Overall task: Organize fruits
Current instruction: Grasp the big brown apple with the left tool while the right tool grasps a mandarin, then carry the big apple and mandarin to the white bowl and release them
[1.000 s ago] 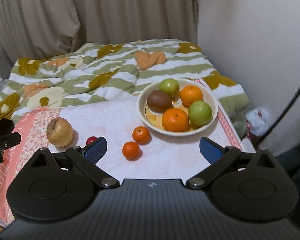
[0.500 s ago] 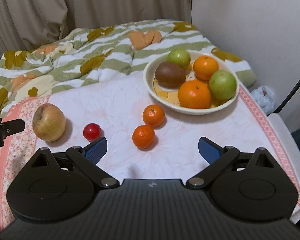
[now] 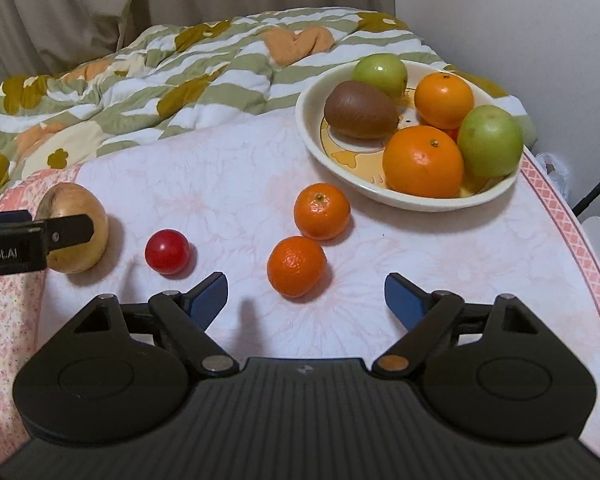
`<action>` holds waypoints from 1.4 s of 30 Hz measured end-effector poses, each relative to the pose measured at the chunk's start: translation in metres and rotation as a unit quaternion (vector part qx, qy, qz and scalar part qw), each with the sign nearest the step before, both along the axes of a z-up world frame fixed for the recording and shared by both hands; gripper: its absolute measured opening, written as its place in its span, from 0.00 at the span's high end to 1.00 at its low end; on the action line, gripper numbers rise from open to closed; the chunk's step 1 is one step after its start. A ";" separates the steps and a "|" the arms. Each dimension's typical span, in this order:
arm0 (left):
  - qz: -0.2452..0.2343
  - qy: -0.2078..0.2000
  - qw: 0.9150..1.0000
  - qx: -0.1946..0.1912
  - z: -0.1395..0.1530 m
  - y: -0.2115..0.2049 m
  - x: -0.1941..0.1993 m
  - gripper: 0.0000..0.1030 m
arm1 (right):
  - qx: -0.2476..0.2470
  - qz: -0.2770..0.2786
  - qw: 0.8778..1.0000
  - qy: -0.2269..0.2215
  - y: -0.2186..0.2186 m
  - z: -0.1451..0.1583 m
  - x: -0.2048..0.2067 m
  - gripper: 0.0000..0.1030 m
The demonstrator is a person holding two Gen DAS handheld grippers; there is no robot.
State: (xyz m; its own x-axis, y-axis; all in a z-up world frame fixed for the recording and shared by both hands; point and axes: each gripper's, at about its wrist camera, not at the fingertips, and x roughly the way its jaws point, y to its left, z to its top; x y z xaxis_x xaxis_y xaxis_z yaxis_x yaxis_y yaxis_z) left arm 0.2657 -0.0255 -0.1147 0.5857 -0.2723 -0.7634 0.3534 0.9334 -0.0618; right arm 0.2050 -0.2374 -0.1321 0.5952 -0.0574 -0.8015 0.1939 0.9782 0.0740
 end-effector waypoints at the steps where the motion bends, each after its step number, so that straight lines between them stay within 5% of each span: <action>1: 0.001 0.004 1.000 0.000 -0.002 -0.001 0.002 0.07 | 0.001 0.000 1.000 0.001 0.000 -0.001 0.002 0.03; 7: 0.002 0.018 1.000 0.012 -0.011 -0.004 0.009 0.23 | 0.004 0.002 1.000 0.008 -0.002 -0.008 0.009 0.13; 19: -0.003 0.022 1.000 0.007 -0.009 0.000 0.007 0.23 | -0.002 0.009 1.000 0.009 0.001 -0.010 0.020 0.33; 22: -0.005 0.022 1.000 0.007 -0.008 0.001 0.004 0.23 | -0.004 0.011 1.000 0.008 0.004 -0.010 0.019 0.52; 42: 0.004 -0.009 0.999 -0.030 0.039 0.019 -0.054 0.23 | -0.022 0.007 0.999 -0.030 0.009 0.044 -0.028 0.52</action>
State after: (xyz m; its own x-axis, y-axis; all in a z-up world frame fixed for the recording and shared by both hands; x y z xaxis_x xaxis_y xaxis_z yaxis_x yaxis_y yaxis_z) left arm 0.2119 -0.0062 -0.0759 0.6021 -0.3124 -0.7348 0.3470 0.9312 -0.1116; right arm 0.1766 -0.2285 -0.0882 0.6438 -0.0824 -0.7608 0.1766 0.9833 0.0430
